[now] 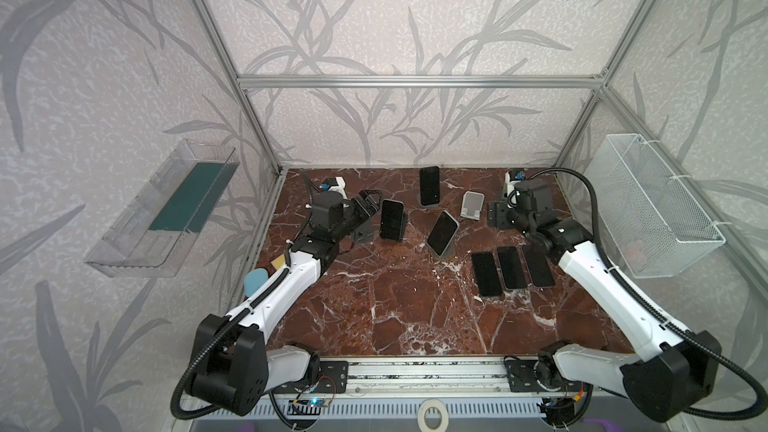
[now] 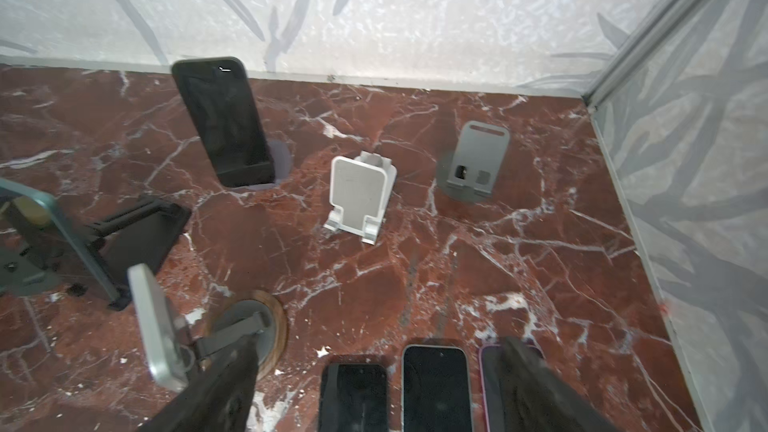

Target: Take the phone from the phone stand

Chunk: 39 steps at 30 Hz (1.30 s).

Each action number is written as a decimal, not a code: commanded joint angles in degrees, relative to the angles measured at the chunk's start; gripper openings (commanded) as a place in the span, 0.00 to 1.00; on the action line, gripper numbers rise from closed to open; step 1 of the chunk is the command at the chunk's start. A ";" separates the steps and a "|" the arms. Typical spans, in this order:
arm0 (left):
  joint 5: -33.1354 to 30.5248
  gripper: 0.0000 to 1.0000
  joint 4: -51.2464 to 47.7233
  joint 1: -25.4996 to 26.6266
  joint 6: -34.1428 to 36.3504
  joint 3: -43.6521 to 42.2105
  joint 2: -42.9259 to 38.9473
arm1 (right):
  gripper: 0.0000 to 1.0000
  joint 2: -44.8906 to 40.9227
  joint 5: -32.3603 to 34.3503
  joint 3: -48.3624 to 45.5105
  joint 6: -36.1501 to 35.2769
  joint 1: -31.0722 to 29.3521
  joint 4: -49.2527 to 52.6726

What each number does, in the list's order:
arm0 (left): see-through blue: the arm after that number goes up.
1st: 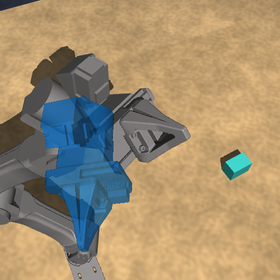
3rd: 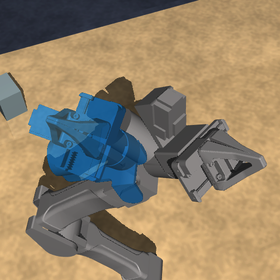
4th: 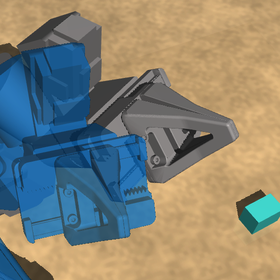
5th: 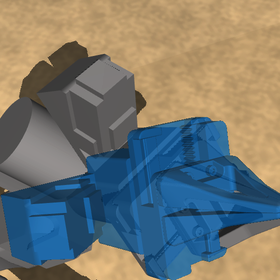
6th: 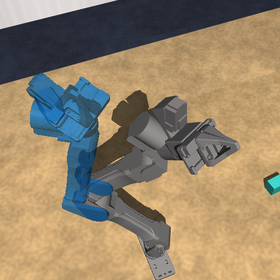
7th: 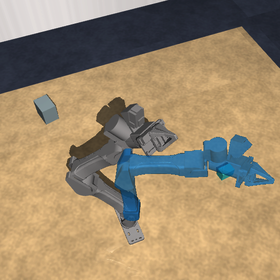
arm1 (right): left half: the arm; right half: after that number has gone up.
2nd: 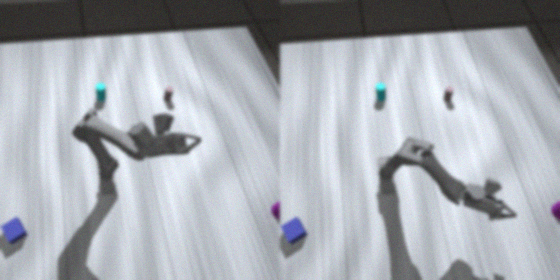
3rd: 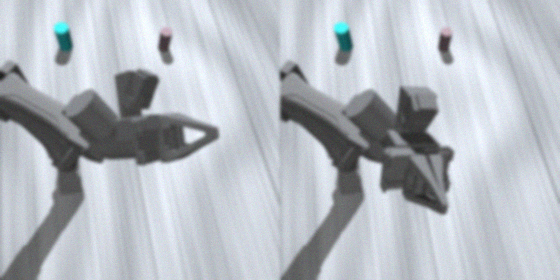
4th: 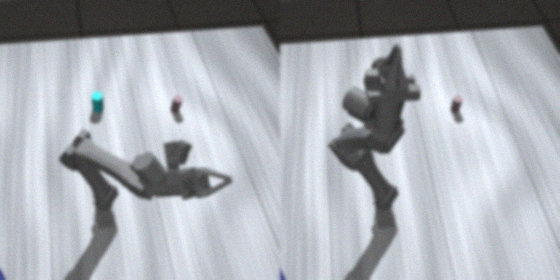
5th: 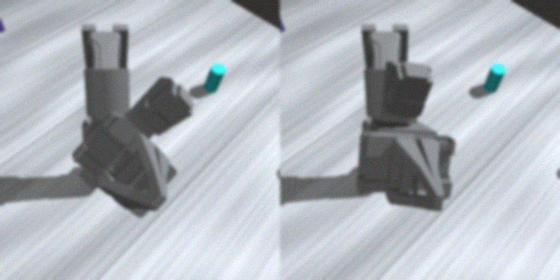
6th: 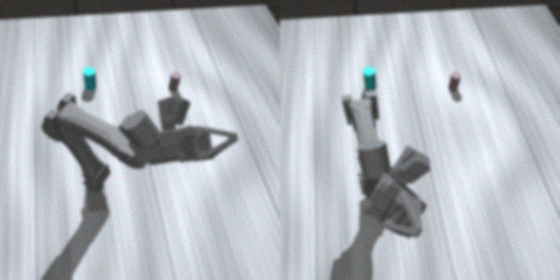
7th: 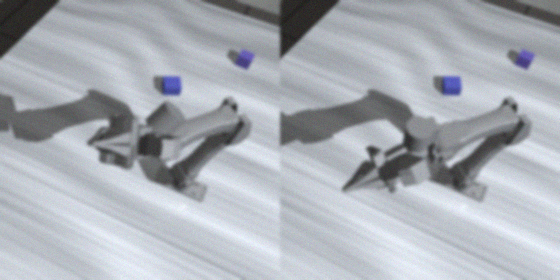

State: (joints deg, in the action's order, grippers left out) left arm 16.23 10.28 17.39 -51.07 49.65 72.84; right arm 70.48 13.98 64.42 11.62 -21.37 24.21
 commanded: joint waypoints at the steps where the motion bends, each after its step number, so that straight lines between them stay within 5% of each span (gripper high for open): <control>1: 1.51 0.84 -2.10 3.00 6.58 3.49 1.43 | 0.90 -0.05 -1.78 -0.54 2.91 -0.42 -5.86; 11: -3.78 0.99 -8.42 14.32 27.40 6.66 5.85 | 0.99 -12.30 -9.89 -11.84 6.31 0.71 -7.89; 16: -2.47 0.99 -8.26 18.12 38.69 6.87 8.02 | 1.00 -13.74 -16.53 -18.81 11.31 3.26 -13.96; 22: -0.90 0.99 -10.37 22.42 48.16 8.81 11.23 | 1.00 -12.96 -17.07 -23.39 13.68 6.08 -18.56; 32: -1.89 0.99 -11.59 23.35 56.39 17.96 20.51 | 1.00 -15.82 -20.53 -30.51 17.46 8.70 -25.90; 34: -6.25 0.99 -7.77 23.79 57.67 17.41 21.70 | 1.00 -16.64 -20.53 -31.27 17.47 8.71 -26.30; 39: -5.33 0.99 0.18 24.59 60.86 15.41 22.69 | 1.00 -16.61 -22.25 -31.46 16.62 8.73 -27.58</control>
State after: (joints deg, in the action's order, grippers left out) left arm 11.53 6.07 41.39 5.67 64.25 94.80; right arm 54.52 -6.79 33.19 28.10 -12.78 -0.45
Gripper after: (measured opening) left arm 0.991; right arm 0.997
